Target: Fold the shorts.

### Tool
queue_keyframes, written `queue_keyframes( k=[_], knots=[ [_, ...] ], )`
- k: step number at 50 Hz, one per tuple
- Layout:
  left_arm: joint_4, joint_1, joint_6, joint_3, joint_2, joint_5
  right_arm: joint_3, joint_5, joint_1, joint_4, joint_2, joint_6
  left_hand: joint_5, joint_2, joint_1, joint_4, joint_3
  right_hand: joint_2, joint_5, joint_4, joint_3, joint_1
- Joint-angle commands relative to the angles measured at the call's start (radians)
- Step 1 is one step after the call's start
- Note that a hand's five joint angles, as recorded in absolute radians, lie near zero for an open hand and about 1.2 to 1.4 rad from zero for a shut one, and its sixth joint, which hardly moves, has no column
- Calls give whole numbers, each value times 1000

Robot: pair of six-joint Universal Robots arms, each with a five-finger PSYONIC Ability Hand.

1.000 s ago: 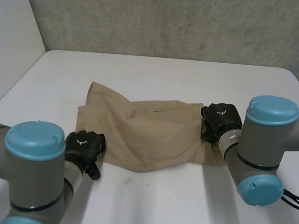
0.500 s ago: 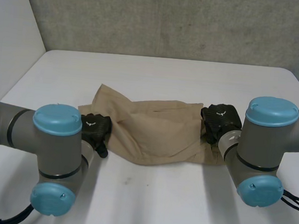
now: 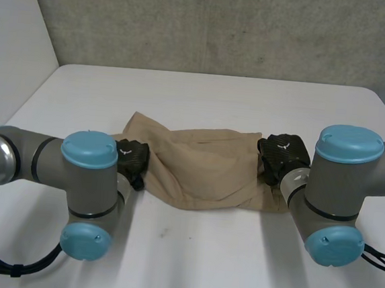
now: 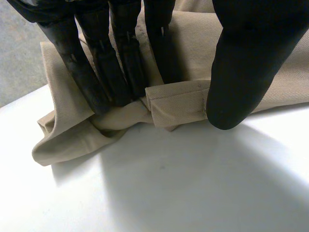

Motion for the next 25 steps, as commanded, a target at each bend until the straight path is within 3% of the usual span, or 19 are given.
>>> queue_keyframes(
  k=[1, 10, 15, 25],
  knots=[
    [6, 0, 0, 15, -16, 0, 0, -1, -2, -1, 0, 0, 130, 120, 116, 118, 120, 222, 217, 209, 213, 424],
    [5, 0, 0, 28, -34, 0, 0, -1, -2, -1, 1, 0, 280, 270, 265, 268, 269, 222, 217, 209, 213, 424],
    [6, 0, 22, 29, -40, 15, 0, -1, -2, -1, 0, 0, 657, 647, 643, 645, 647, 222, 217, 209, 213, 424],
    [-12, 21, 66, 12, 24, 35, -1, -7, -15, 13, -25, -5, 658, 648, 644, 646, 648, 222, 217, 209, 213, 424]
  ],
)
